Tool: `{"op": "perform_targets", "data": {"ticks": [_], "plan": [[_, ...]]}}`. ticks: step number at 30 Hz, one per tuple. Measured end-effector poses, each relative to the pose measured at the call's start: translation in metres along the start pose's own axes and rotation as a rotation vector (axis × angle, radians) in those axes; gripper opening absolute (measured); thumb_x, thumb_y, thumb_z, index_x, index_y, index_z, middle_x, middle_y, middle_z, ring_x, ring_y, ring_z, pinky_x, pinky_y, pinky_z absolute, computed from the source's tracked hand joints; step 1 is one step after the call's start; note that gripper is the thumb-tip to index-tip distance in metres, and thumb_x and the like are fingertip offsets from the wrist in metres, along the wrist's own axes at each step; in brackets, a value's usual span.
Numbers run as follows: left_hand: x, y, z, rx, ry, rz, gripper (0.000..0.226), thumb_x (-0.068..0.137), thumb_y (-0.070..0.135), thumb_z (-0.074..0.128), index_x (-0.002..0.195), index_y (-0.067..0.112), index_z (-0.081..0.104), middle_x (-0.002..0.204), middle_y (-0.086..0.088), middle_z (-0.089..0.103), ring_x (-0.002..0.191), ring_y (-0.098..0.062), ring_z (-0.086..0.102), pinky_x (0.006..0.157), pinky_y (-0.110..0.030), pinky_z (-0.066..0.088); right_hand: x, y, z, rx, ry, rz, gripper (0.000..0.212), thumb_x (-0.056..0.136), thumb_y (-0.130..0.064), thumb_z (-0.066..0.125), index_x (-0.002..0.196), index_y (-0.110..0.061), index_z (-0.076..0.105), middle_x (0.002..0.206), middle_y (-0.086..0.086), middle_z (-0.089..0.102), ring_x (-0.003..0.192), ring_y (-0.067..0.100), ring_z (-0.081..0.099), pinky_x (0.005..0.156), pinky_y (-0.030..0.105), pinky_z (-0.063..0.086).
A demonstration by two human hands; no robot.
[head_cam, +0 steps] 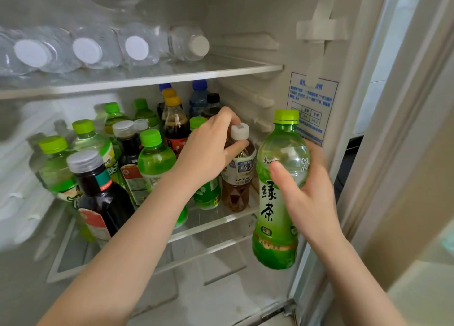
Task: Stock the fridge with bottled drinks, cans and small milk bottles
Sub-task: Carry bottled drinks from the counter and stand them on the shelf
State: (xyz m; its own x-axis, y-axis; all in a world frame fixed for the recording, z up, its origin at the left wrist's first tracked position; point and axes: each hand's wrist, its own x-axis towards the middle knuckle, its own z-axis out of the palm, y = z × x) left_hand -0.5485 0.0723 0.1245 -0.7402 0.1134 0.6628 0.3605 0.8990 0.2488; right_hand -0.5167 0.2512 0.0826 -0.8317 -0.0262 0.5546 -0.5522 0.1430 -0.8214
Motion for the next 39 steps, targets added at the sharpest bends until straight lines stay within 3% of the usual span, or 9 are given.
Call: {"op": "perform_targets", "data": {"ticks": [2,6,11,16,22,26,31,35,39], "plan": [[-0.006,0.002,0.0,-0.076,-0.05,-0.041,0.036,0.089,0.032,0.062,0.117,0.02,0.045,0.118,0.0,0.058,0.098,-0.016,0.058,0.076,-0.028,0.046,0.0,0.001,0.001,-0.002,0.007,-0.003,0.061,0.069,-0.058,0.059,0.121,-0.035,0.039,0.099,-0.023,0.064,0.092,-0.015,0.058,0.069,-0.002,0.04],[-0.024,0.0,0.0,-0.139,0.018,-0.106,0.04,0.092,0.023,0.058,0.129,0.016,0.047,0.13,0.002,0.05,0.115,-0.009,0.048,0.088,-0.013,0.032,0.0,0.003,0.003,-0.011,0.014,-0.007,0.062,0.069,-0.058,0.061,0.123,-0.034,0.041,0.104,-0.017,0.063,0.094,-0.01,0.06,0.071,0.001,0.042],[-0.06,-0.007,-0.011,-0.263,0.187,-0.188,0.038,0.092,0.02,0.055,0.129,0.018,0.049,0.117,0.015,0.046,0.106,0.005,0.044,0.092,-0.031,0.049,0.004,0.006,0.009,-0.05,0.008,-0.011,0.068,0.068,-0.059,0.062,0.127,-0.035,0.039,0.109,-0.024,0.056,0.097,-0.011,0.057,0.073,0.0,0.043],[-0.081,-0.008,-0.029,-0.245,0.218,-0.169,0.039,0.092,0.023,0.052,0.13,0.02,0.05,0.118,0.018,0.046,0.106,0.005,0.045,0.088,-0.022,0.046,0.021,0.006,0.026,-0.139,0.007,-0.066,0.07,0.07,-0.051,0.068,0.13,-0.032,0.036,0.111,-0.03,0.051,0.106,-0.008,0.052,0.086,0.006,0.041],[-0.079,-0.014,-0.047,-0.245,0.186,-0.227,0.039,0.09,0.022,0.056,0.129,0.02,0.052,0.117,0.018,0.049,0.107,0.0,0.049,0.092,-0.034,0.05,0.061,0.004,0.049,-0.272,-0.102,-0.103,0.071,0.074,-0.048,0.072,0.131,-0.026,0.036,0.097,-0.029,0.053,0.086,-0.017,0.054,0.07,-0.004,0.038],[-0.075,-0.018,-0.054,-0.296,0.17,-0.261,0.038,0.083,0.03,0.062,0.12,0.023,0.057,0.111,0.016,0.059,0.103,0.0,0.056,0.087,-0.034,0.054,0.081,0.007,0.064,-0.427,-0.241,-0.143,0.074,0.074,-0.051,0.07,0.132,-0.023,0.033,0.114,-0.008,0.058,0.103,0.011,0.057,0.084,0.026,0.047],[-0.07,-0.024,-0.055,-0.329,0.138,-0.288,0.037,0.083,0.028,0.063,0.119,0.023,0.056,0.113,0.011,0.061,0.104,-0.004,0.058,0.086,-0.036,0.055,0.102,0.013,0.07,-0.511,-0.286,-0.075,0.07,0.072,-0.048,0.074,0.126,-0.019,0.039,0.086,-0.025,0.043,0.088,0.004,0.05,0.07,0.018,0.038],[-0.068,-0.028,-0.053,-0.351,0.133,-0.29,0.039,0.083,0.029,0.064,0.12,0.024,0.057,0.114,0.011,0.062,0.102,-0.002,0.059,0.084,-0.031,0.055,0.108,0.015,0.069,-0.546,-0.317,-0.053,0.079,0.069,-0.041,0.079,0.132,-0.018,0.036,0.097,-0.016,0.048,0.089,0.007,0.051,0.075,0.023,0.04],[-0.066,-0.029,-0.052,-0.356,0.13,-0.273,0.039,0.083,0.028,0.066,0.121,0.023,0.057,0.114,0.01,0.063,0.103,-0.004,0.059,0.083,-0.027,0.055,0.113,0.012,0.067,-0.64,-0.413,-0.049,0.073,0.059,-0.03,0.085,0.113,-0.024,0.036,0.089,-0.016,0.05,0.083,0.01,0.054,0.065,0.022,0.043]]}}
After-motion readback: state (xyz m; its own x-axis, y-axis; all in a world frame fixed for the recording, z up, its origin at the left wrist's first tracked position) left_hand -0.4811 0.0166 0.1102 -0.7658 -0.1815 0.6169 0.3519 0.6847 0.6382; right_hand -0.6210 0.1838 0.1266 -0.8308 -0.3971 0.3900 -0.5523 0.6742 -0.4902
